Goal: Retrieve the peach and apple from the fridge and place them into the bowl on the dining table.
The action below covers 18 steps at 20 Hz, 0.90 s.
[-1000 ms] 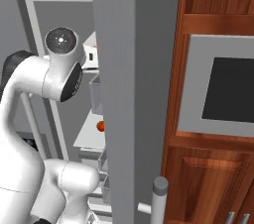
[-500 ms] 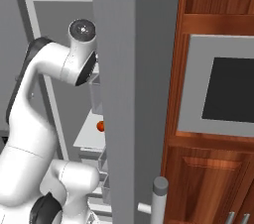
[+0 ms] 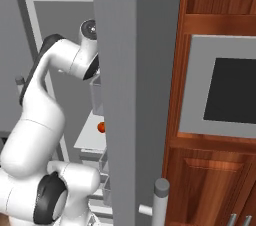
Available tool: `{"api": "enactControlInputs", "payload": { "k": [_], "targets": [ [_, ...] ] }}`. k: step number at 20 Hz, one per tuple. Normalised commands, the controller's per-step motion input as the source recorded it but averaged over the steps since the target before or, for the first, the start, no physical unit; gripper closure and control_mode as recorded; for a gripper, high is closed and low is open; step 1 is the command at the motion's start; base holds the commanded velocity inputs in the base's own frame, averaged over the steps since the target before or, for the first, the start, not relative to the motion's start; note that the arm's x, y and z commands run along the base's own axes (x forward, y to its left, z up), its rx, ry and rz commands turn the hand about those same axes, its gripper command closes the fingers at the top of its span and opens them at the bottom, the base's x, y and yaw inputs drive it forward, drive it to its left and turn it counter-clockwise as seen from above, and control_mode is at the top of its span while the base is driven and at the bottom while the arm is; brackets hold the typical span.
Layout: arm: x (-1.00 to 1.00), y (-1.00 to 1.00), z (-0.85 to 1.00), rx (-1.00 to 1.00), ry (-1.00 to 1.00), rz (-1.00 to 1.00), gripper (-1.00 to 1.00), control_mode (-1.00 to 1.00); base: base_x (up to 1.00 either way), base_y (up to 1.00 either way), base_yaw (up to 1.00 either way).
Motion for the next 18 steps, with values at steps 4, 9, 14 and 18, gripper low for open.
{"api": "enactControlInputs", "payload": {
  "k": [4,9,14,18],
  "targets": [
    [0.50,0.13,-0.11,-0.03,0.00,0.00,-1.00,-1.00,0.00,0.00,0.00],
    [0.39,0.00,-0.05,0.00,0.00,0.00,-1.00,-1.00,0.00,0.00,0.00],
    [0.37,0.00,-0.11,0.00,0.00,0.00,-1.00,-1.00,0.00,0.00,0.00],
    [0.37,0.00,-0.13,0.00,0.00,0.00,-1.00,-1.00,0.00,0.00,0.00]
  ]
}}
